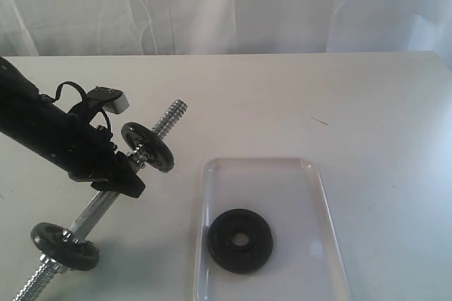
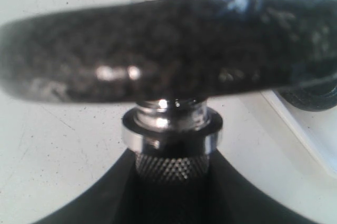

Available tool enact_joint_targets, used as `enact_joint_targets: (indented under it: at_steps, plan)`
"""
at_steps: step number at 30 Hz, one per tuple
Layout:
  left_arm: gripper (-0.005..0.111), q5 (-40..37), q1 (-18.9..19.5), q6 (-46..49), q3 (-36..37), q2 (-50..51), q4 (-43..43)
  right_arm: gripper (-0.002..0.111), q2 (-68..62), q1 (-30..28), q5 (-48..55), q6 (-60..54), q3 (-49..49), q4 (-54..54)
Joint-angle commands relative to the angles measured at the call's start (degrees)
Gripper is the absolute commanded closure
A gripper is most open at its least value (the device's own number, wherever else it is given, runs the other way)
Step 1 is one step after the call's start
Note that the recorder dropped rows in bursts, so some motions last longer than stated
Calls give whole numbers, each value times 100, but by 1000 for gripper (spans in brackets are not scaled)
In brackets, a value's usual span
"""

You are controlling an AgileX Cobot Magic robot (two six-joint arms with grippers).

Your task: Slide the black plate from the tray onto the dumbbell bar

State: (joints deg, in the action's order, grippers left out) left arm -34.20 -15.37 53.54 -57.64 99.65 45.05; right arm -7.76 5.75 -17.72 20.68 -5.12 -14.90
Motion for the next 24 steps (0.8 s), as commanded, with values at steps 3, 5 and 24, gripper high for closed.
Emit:
enact_joint_targets:
  at_steps: [3, 5, 24]
  plan:
    - [107, -343, -19, 78, -113, -250, 462, 108, -2409, 212, 2974, -1186, -2045, 510]
    - [107, -343, -19, 78, -113, -250, 462, 108, -3333, 364, 4132, -2068, -2979, 342]
    - [107, -340, -19, 89, -113, -250, 417, 66, -9178, 2690, 7182, -4295, -6161, 423]
